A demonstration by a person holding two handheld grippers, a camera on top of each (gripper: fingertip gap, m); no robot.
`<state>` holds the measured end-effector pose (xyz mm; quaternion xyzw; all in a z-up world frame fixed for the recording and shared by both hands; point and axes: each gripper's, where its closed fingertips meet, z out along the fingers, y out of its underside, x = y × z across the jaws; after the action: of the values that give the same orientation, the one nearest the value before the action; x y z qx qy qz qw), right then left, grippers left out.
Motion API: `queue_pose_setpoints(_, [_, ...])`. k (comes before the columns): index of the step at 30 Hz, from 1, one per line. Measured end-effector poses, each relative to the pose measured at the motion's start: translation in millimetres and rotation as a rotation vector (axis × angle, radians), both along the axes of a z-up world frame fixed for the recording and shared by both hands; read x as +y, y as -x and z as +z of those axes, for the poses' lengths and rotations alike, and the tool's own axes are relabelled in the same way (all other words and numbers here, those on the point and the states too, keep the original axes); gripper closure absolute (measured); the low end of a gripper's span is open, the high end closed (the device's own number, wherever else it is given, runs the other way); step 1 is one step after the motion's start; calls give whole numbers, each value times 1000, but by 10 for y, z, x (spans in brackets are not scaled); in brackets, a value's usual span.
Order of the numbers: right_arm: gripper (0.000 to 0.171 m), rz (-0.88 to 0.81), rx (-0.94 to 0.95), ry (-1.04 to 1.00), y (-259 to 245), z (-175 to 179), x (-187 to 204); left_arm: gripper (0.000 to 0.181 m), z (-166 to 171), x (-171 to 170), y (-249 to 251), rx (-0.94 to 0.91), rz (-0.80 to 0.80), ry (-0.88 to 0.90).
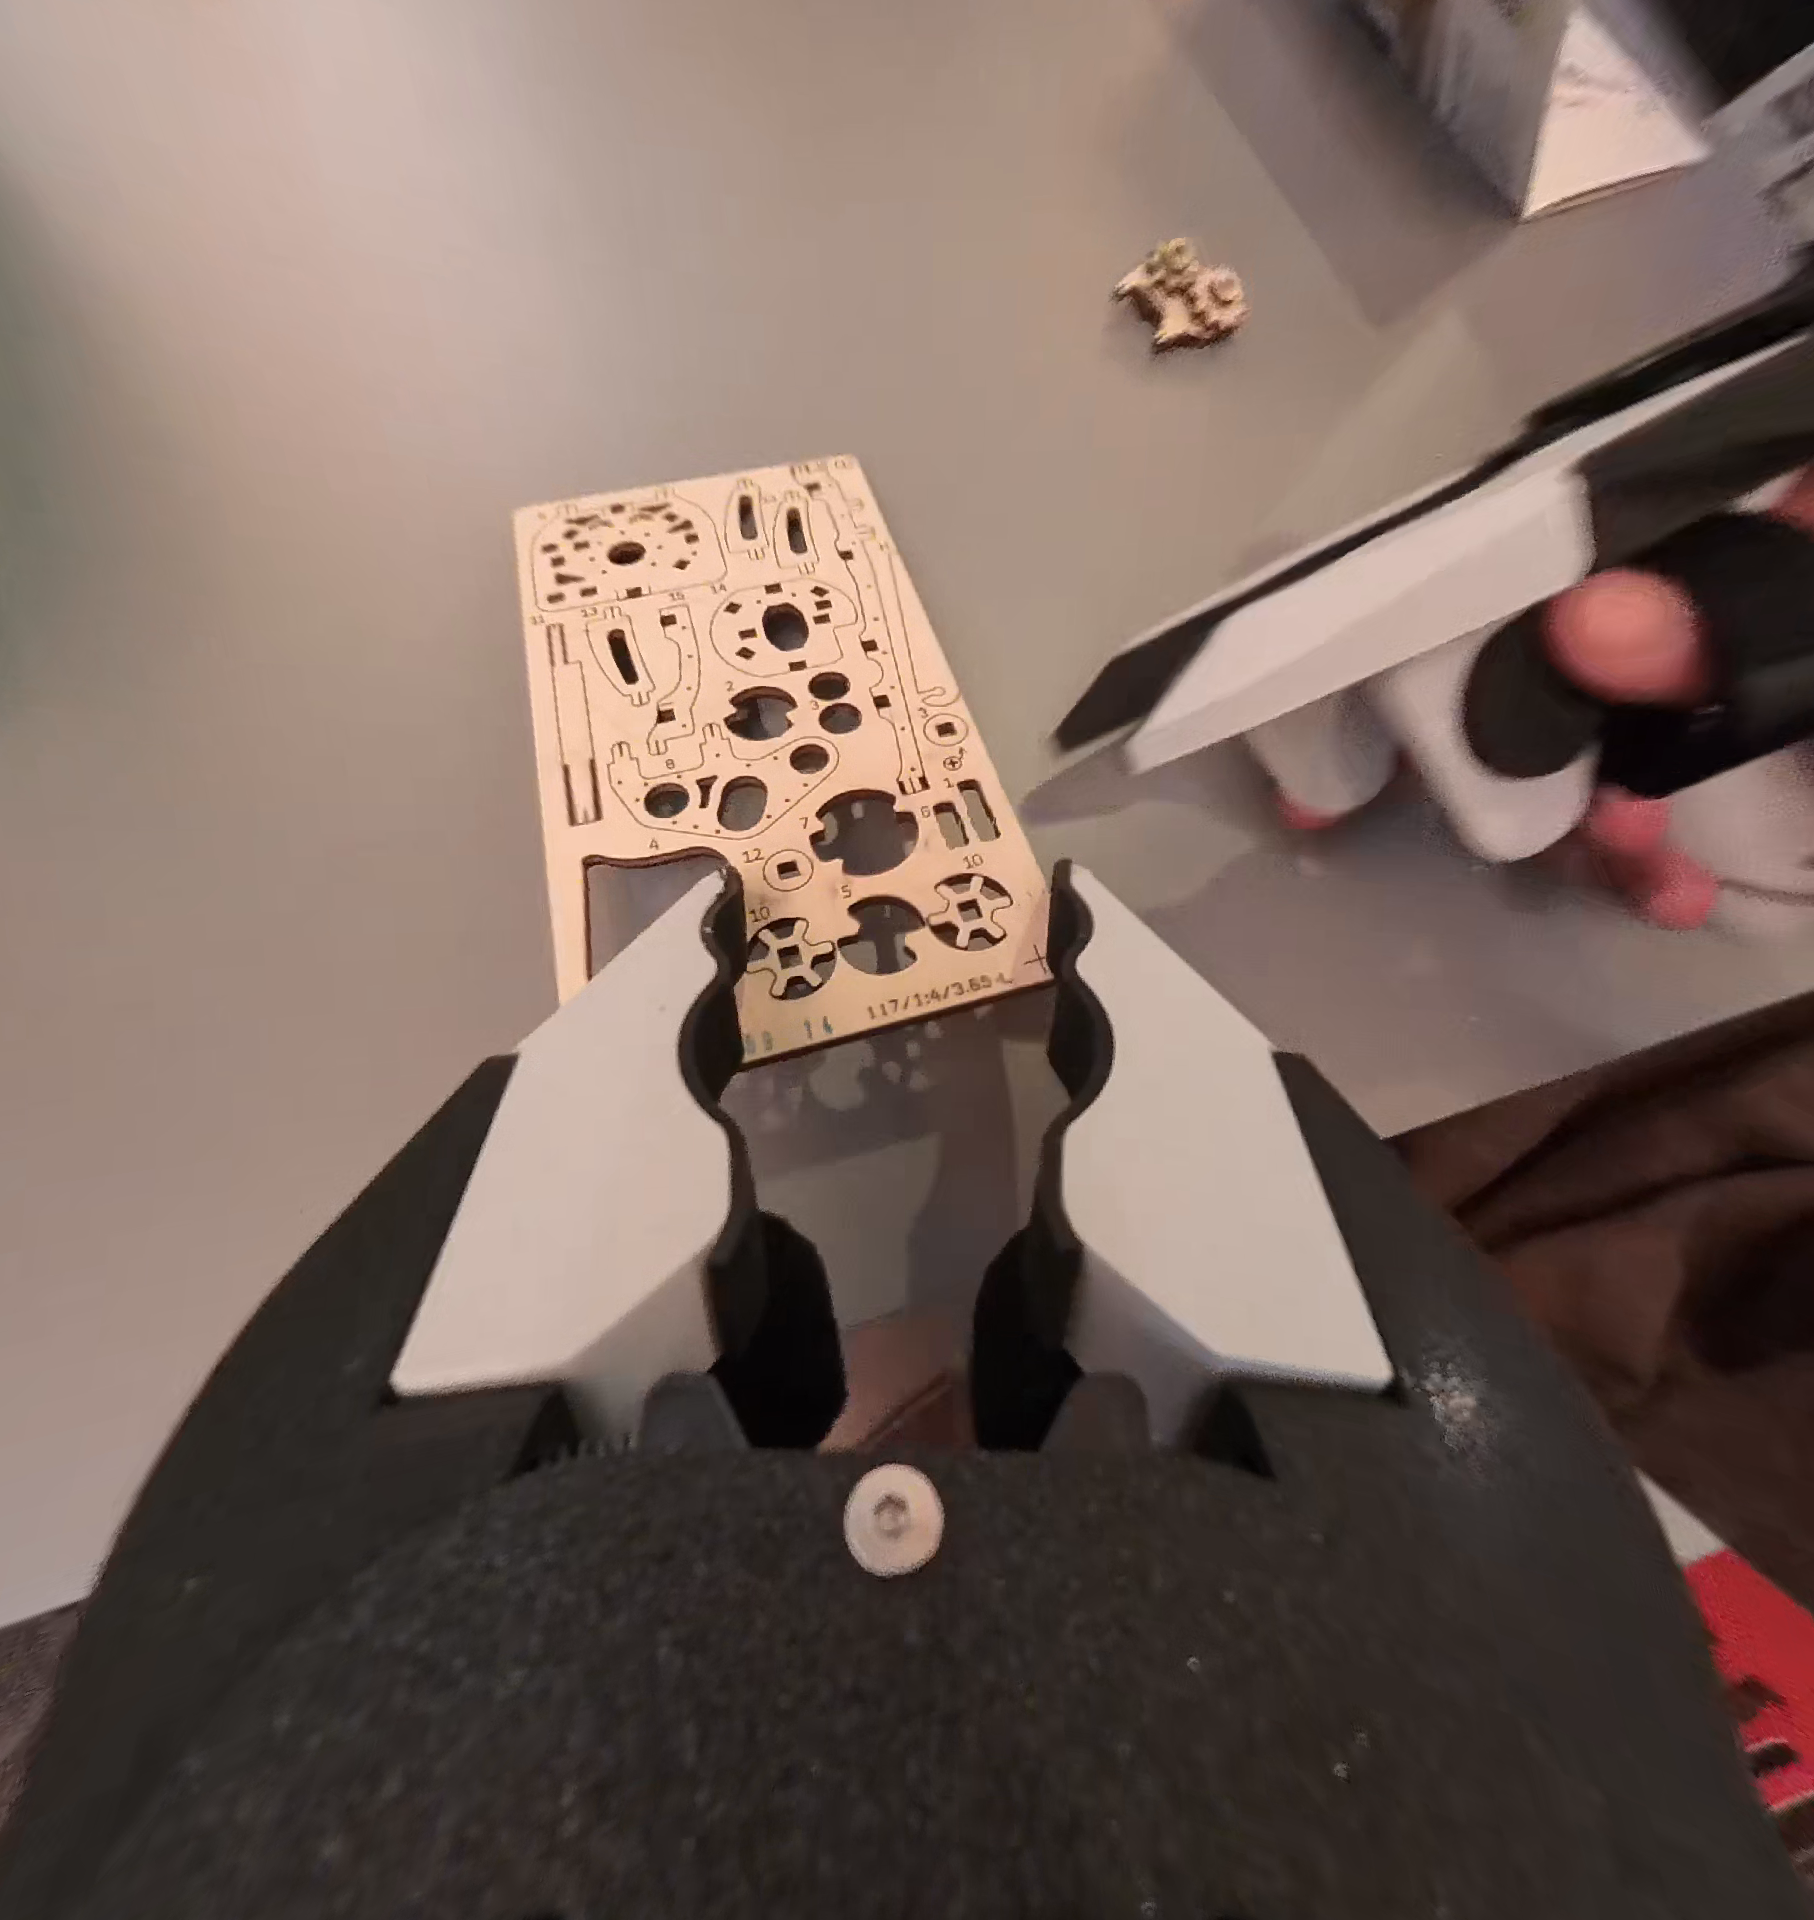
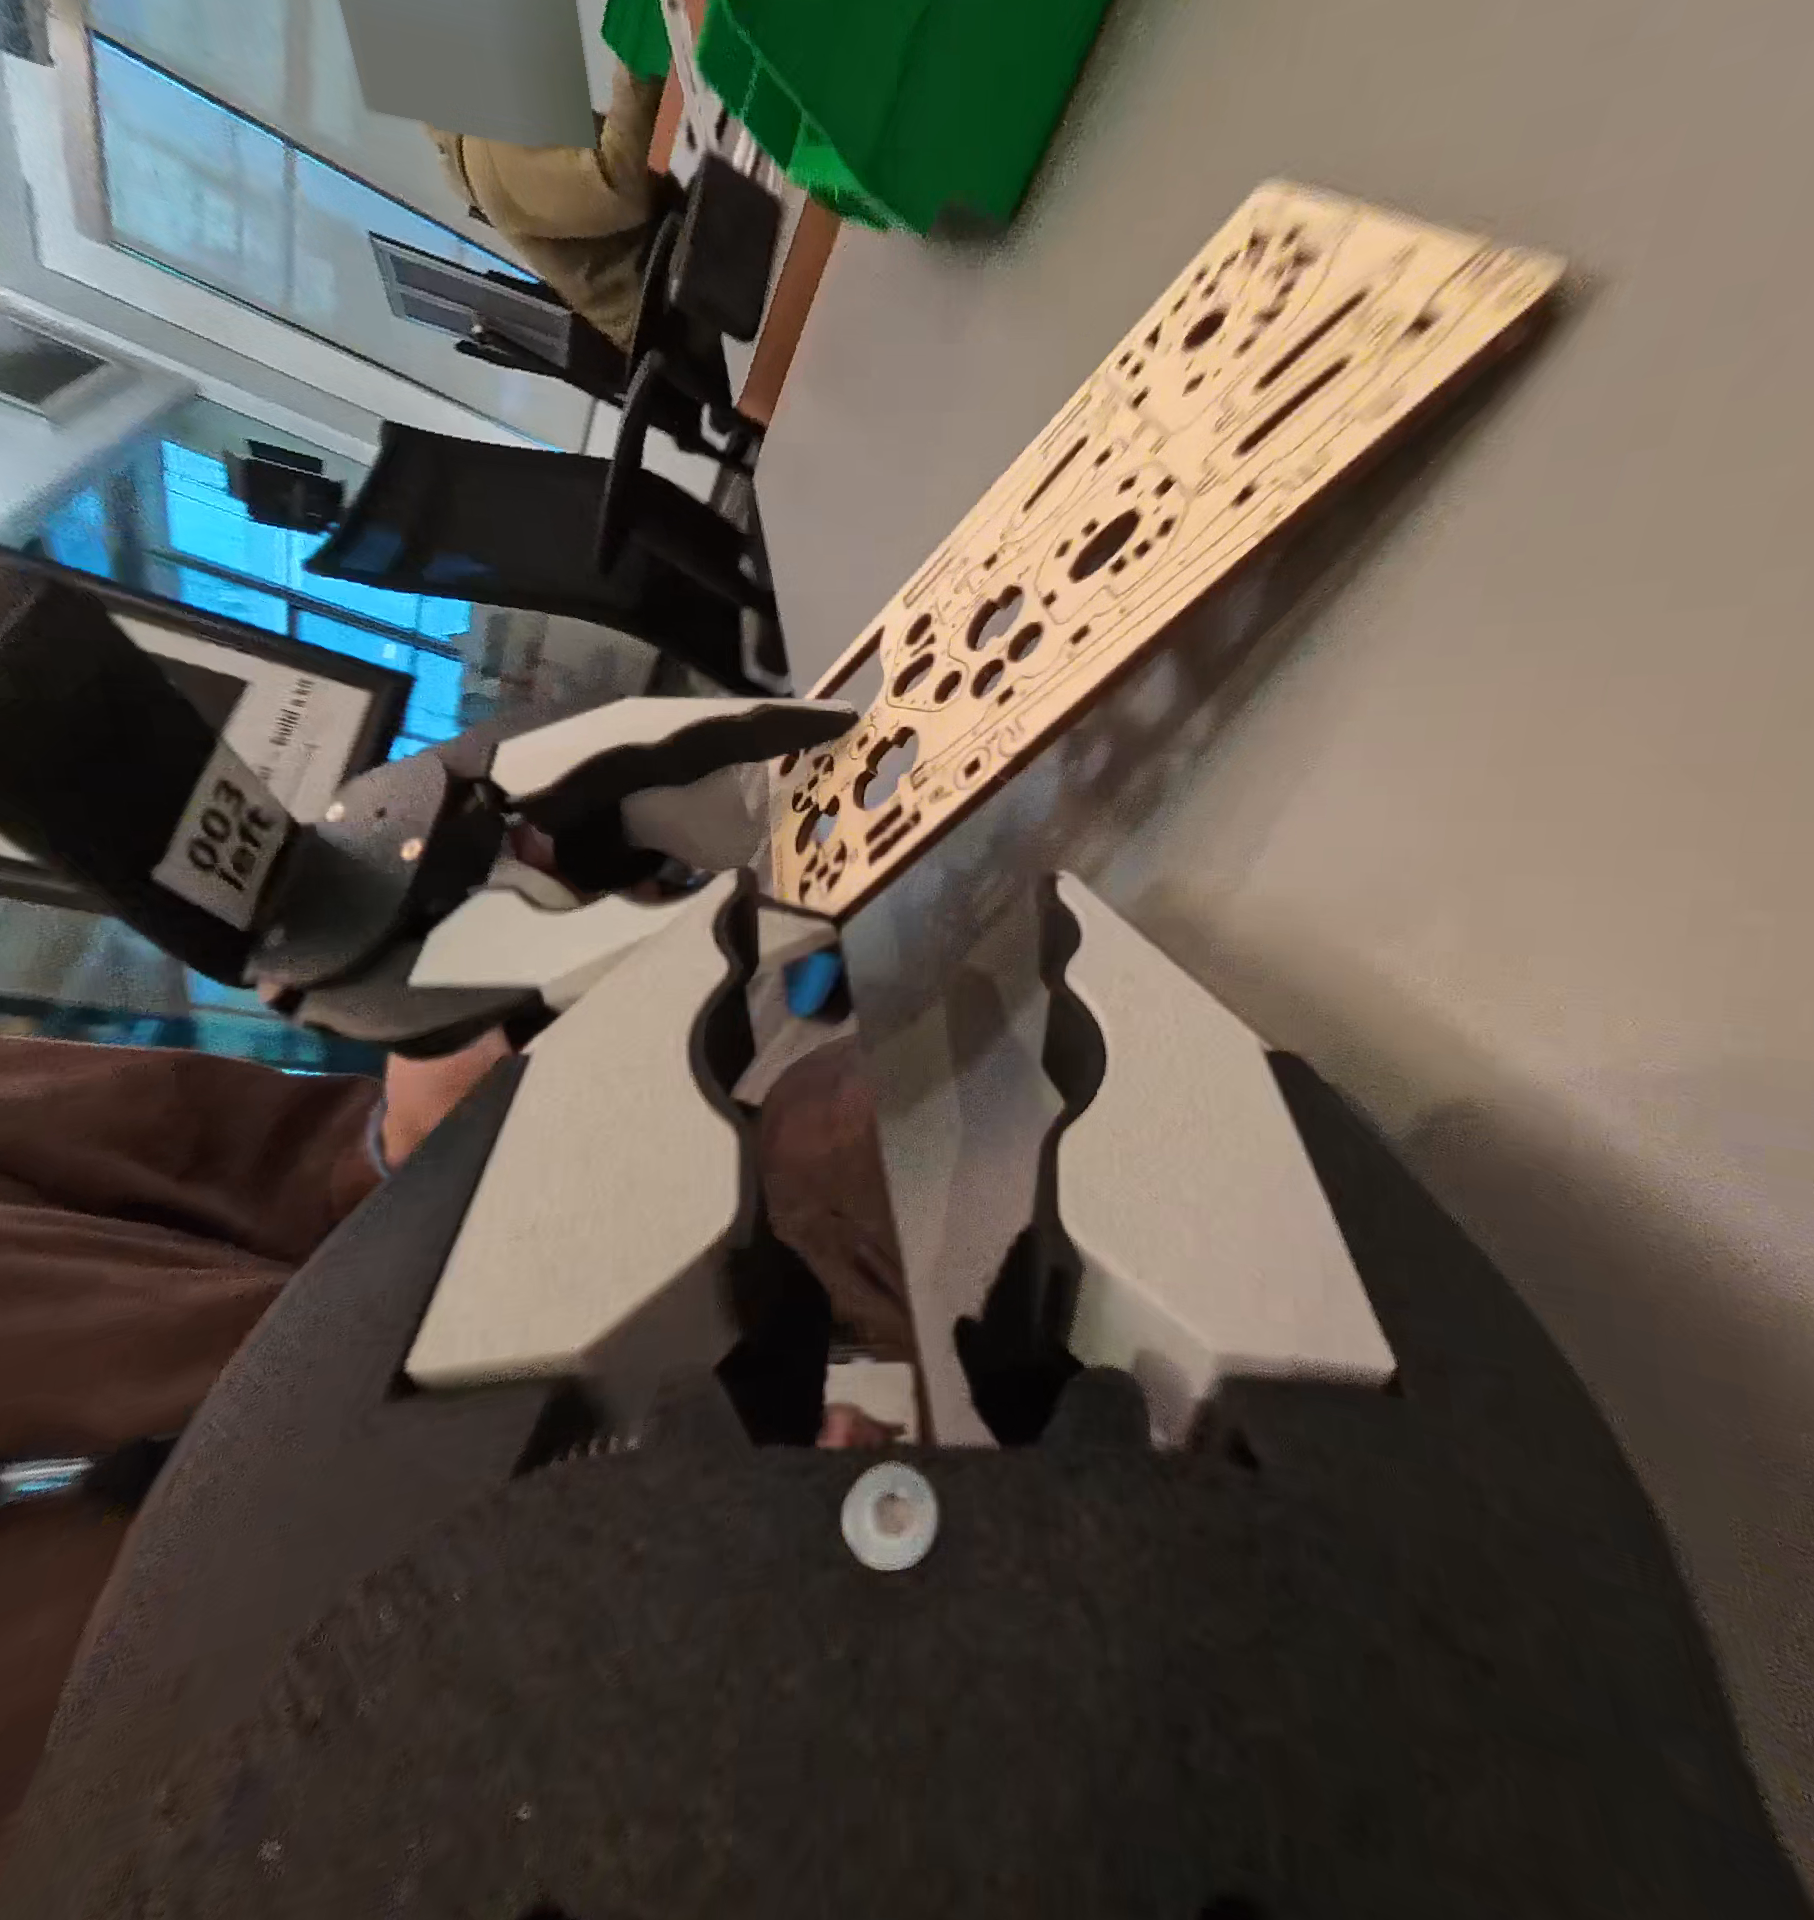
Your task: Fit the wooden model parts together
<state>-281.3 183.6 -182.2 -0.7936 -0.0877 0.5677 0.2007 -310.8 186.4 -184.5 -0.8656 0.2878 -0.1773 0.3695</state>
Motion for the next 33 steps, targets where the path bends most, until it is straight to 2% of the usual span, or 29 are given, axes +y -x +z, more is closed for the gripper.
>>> queue_pose_setpoints(4, [126, 8, 55, 77, 158, 10, -45, 125, 6, -107, -135, -48, -7, 13])
queue_pose_setpoints(5, [132, -12, 45, 76, 146, -6, -29, 124, -3, -114, -145, -48, -5, 13])
queue_pose_setpoints(7, [165, -57, 58, 38, 81, 28, 17, 124, 5, -135, -184, -76, -14, 19])
queue_pose_setpoints(8, [167, -58, 62, 24, 56, 42, 15, 124, 1, -157, -208, -86, -26, 30])
queue_pose_setpoints(11, [168, -45, -10, -82, -58, 59, 4, 126, 145, -168, -253, -169, -70, 21])
queue_pose_setpoints(15, [169, -38, 85, -185, -268, 374, 33, 127, 502, 97, -74, -369, -79, 28])
queue_pose_setpoints(17, [169, -24, 149, -228, -359, 550, 30, 129, 560, 123, -141, -500, -190, 163])
queue_pose_setpoints(19, [168, 28, 180, -263, -396, 655, -28, 132, 719, 19, -318, -707, -350, 348])
queue_pose_setpoints(21, [168, 29, 214, -300, -433, 749, -48, 148, 837, -17, -436, -828, -452, 435])
queue_pose_setpoints(22, [168, 30, 223, -304, -447, 769, -59, 167, 862, 9, -467, -849, -470, 418])
queue_pose_setpoints(23, [167, 17, 213, -299, -476, 754, -45, 178, 866, 6, -495, -848, -498, 408])
queue_pose_setpoints(26, [161, -42, 200, -269, -542, 691, 10, 180, 794, -5, -558, -811, -521, 424])
queue_pose_setpoints(28, [139, -89, 315, -235, -523, 808, 54, 180, 743, -33, -601, -808, -519, 454])
queue_pose_setpoints(29, [143, -81, 322, -217, -483, 802, 50, 180, 732, -60, -627, -816, -521, 470])
queue_pose_setpoints(30, [155, -64, 294, -221, -439, 767, 32, 180, 734, -100, -652, -825, -531, 481])
queue_pose_setpoints(33, [163, -21, 205, -253, -342, 688, -27, 180, 715, -166, -701, -811, -533, 473])
